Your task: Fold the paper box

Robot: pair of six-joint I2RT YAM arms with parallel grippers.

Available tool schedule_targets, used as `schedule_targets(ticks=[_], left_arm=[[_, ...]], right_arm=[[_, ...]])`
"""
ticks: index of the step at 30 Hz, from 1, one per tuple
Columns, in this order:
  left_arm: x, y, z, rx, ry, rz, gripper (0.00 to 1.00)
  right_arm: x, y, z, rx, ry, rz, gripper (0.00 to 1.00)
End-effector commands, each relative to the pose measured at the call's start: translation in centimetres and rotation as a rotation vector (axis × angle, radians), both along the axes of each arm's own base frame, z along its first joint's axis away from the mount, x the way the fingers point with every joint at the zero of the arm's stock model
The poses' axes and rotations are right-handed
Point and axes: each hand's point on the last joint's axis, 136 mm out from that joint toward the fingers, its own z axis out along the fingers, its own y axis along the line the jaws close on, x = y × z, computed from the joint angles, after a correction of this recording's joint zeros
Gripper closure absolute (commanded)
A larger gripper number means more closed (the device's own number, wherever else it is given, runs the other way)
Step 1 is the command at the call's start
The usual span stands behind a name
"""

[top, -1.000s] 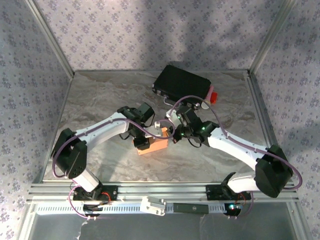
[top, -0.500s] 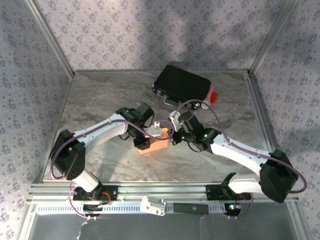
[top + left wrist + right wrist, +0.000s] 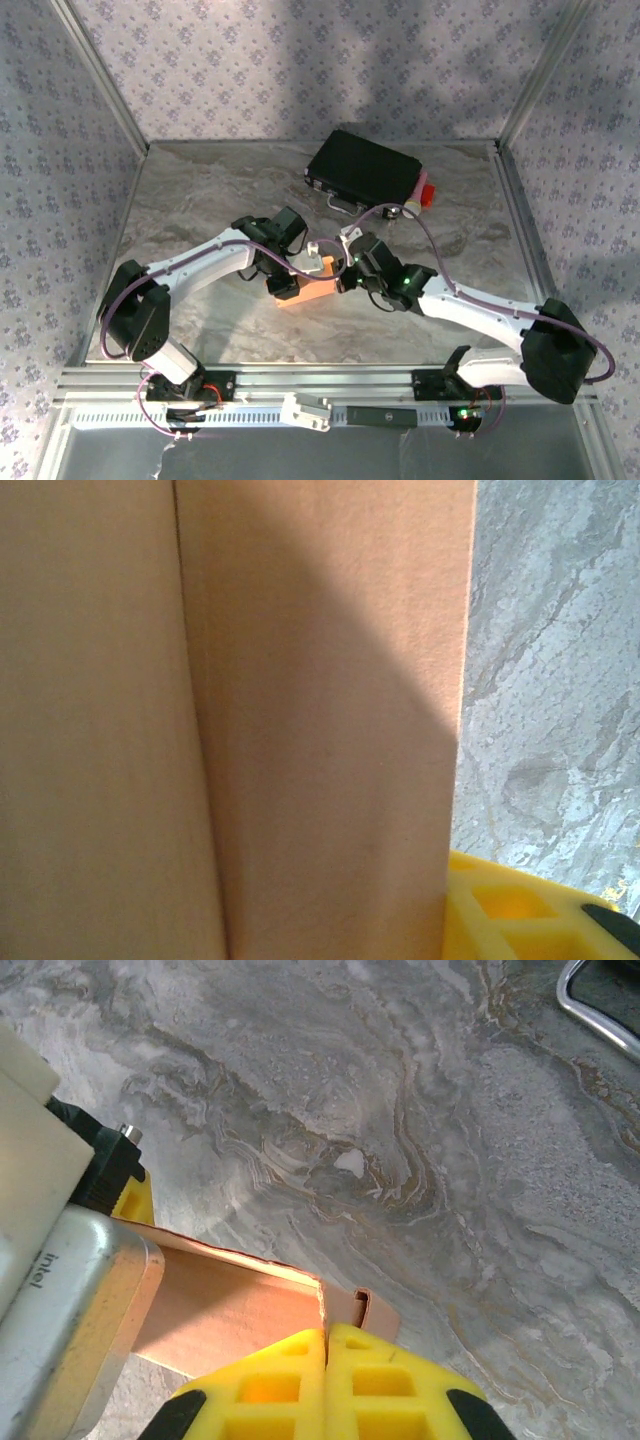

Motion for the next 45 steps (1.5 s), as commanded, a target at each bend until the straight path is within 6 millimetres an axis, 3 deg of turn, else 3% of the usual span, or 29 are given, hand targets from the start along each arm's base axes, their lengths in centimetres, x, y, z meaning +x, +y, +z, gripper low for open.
schedule_targets(ticks=[1, 14, 29, 37, 45], left_arm=[[0.9, -0.3, 1.1, -0.034, -0.052, 0.025, 0.55], [1.2, -0.5, 2.9, -0.084, -0.093, 0.063, 0.5], [1.3, -1.0, 5.8, -0.19, -0.128, 0.147, 0.44], [-0.2, -0.4, 4.3, -0.148, -0.04, 0.16, 0.45], [-0.2, 0.3, 2.7, -0.082, -0.035, 0.188, 0.48]], right_arm=[[-0.7, 0.3, 0.2, 0.033, -0.021, -0.032, 1.0], [-1.1, 0.1, -1.3, -0.007, -0.074, -0.071, 1.0], [-0.8, 0.8, -0.3, -0.018, -0.102, -0.082, 1.0], [-0.7, 1.0, 0.1, -0.014, -0.088, -0.103, 1.0], [-0.4, 1.1, 1.0, 0.022, -0.062, -0.157, 1.0]])
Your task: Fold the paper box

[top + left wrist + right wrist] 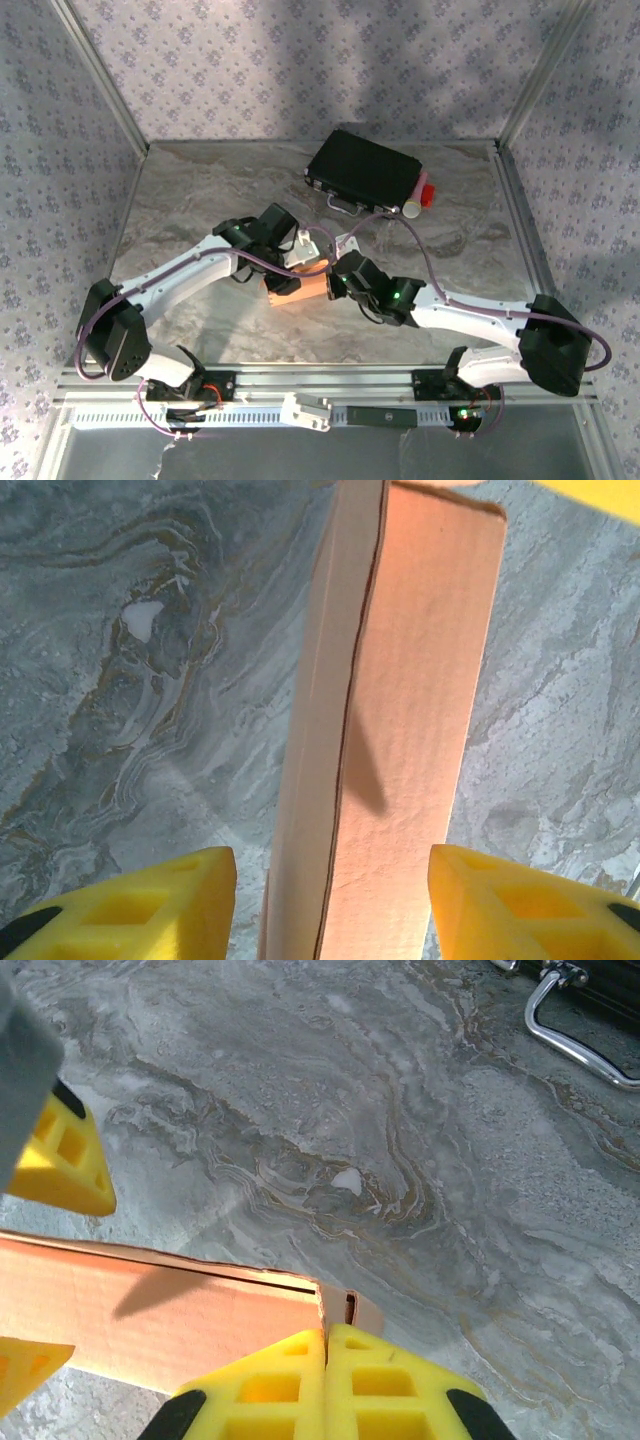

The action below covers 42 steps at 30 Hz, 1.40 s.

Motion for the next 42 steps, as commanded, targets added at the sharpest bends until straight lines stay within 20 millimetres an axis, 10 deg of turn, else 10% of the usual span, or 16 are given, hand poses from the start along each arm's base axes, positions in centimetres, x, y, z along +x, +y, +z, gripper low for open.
schedule_targets(ticks=[1, 33, 42], left_arm=[[-0.5, 0.4, -0.8, 0.033, 0.032, 0.022, 0.48], [0.3, 0.3, -1.0, 0.068, -0.04, 0.045, 0.5], [0.3, 1.1, 5.8, -0.115, -0.134, 0.262, 0.47]], right_arm=[[0.4, 0.0, 0.8, 0.034, 0.015, -0.062, 1.0], [-1.4, 0.0, -2.9, -0.028, -0.093, -0.078, 1.0], [-0.8, 0.0, -1.1, -0.05, -0.083, -0.11, 1.0]])
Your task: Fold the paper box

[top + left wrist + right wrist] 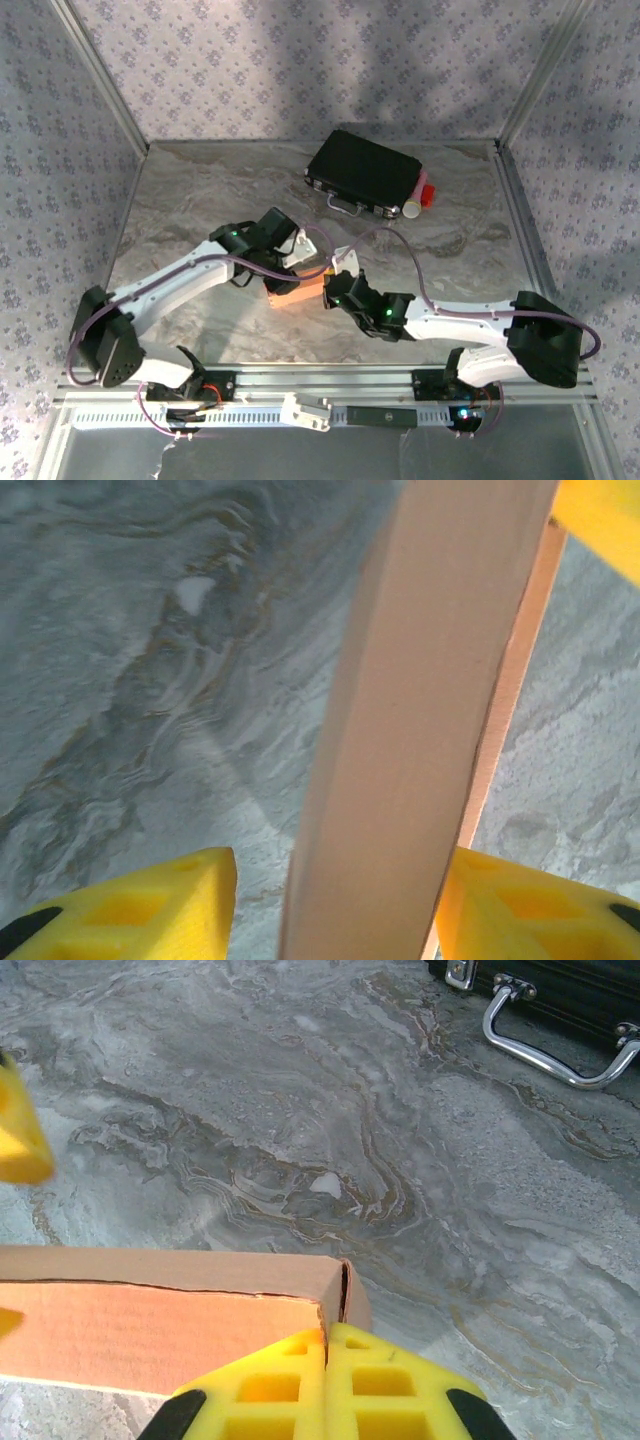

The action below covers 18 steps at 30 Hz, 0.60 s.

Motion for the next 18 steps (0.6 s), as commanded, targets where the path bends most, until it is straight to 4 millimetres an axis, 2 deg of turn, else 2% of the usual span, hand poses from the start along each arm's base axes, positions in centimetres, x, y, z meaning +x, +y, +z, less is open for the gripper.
schedule_targets(ticks=[1, 4, 8, 11, 18], left_arm=[[-0.3, 0.9, 4.5, -0.125, -0.068, 0.167, 0.46], [-1.8, 3.0, 4.6, -0.163, -0.041, 0.312, 0.47], [-3.5, 5.7, 2.8, -0.158, 0.017, 0.485, 0.48], [-3.9, 7.2, 1.8, -0.13, 0.017, 0.568, 0.49], [-2.5, 6.5, 1.8, -0.161, -0.022, 0.591, 0.55]], right_arm=[[0.2, -0.1, 0.4, -0.038, 0.018, -0.022, 1.0], [0.5, -0.1, 0.3, -0.042, 0.047, -0.031, 1.0], [0.8, 0.1, 0.3, -0.041, 0.075, -0.038, 1.0], [0.9, 0.2, 0.3, -0.046, 0.088, -0.043, 1.0], [1.0, 0.2, 0.2, -0.037, 0.103, -0.044, 1.0]])
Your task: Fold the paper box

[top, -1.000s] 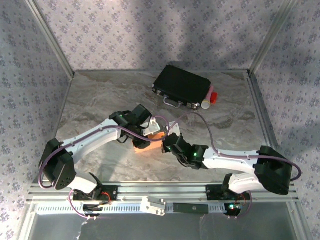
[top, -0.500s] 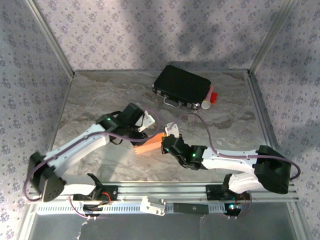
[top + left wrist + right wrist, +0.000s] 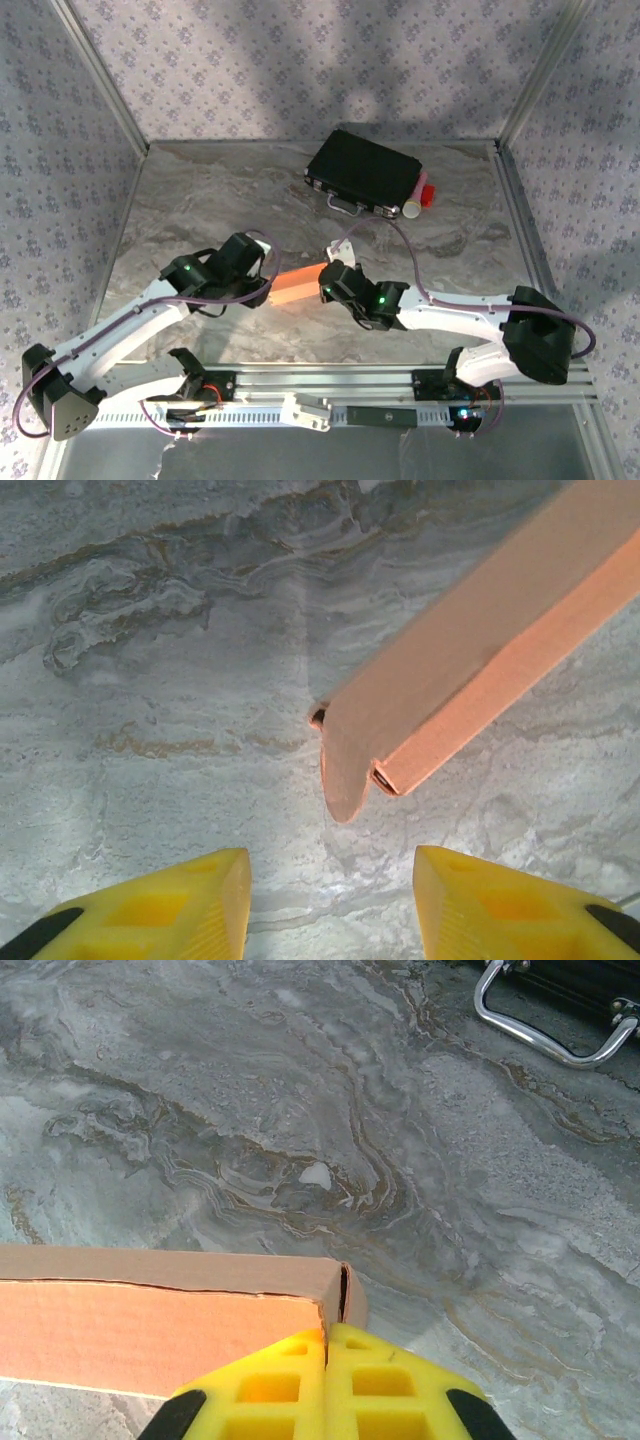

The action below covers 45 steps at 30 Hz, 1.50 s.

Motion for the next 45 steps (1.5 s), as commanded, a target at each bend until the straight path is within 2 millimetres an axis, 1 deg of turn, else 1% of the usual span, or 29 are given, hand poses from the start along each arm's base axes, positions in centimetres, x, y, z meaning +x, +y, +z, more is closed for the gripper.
schedule_targets(ticks=[1, 6, 9, 13, 17, 20, 24, 28, 29, 36, 40, 45], left_arm=[[1.1, -0.3, 0.4, -0.014, -0.023, 0.052, 0.57], [1.5, -0.8, -0.9, -0.001, 0.007, 0.052, 0.64], [2.0, -1.0, -0.8, -0.006, -0.008, 0.055, 0.65], [2.6, -1.5, -0.4, -0.032, -0.022, 0.058, 0.72], [2.5, -1.9, -1.1, -0.032, 0.011, 0.055, 0.79], [2.3, -1.9, -1.7, -0.03, 0.032, 0.06, 0.81], [2.3, -1.9, -1.5, -0.046, 0.022, 0.073, 0.85], [2.5, -2.2, -1.0, -0.08, 0.015, 0.091, 0.96], [2.5, -2.3, -0.9, -0.092, 0.016, 0.095, 0.98], [2.7, -3.2, -0.9, -0.133, 0.048, 0.132, 0.97], [2.9, -3.8, -0.5, -0.18, 0.059, 0.172, 0.94], [3.4, -3.9, -0.1, -0.243, 0.058, 0.268, 0.92]], right_arm=[[0.1, -0.1, 0.1, 0.005, 0.026, -0.015, 1.0], [0.2, -0.2, 0.3, 0.013, 0.029, -0.019, 1.0], [0.2, -0.2, 0.2, 0.014, 0.031, -0.017, 1.0], [0.2, -0.3, 0.2, 0.017, 0.033, -0.018, 1.0], [0.2, -0.4, 0.3, 0.018, 0.032, -0.021, 1.0], [0.2, -0.4, 0.4, 0.02, 0.03, -0.022, 1.0], [0.2, -0.4, 0.3, 0.018, 0.028, -0.023, 1.0], [0.2, -0.4, 0.3, 0.017, 0.028, -0.024, 1.0], [0.3, -0.3, 0.4, 0.017, 0.026, -0.023, 1.0], [0.2, -0.2, 0.3, 0.005, 0.026, -0.023, 1.0], [0.1, -0.2, 0.3, 0.016, 0.035, -0.039, 1.0], [0.1, -0.1, 0.3, 0.023, 0.035, -0.045, 1.0]])
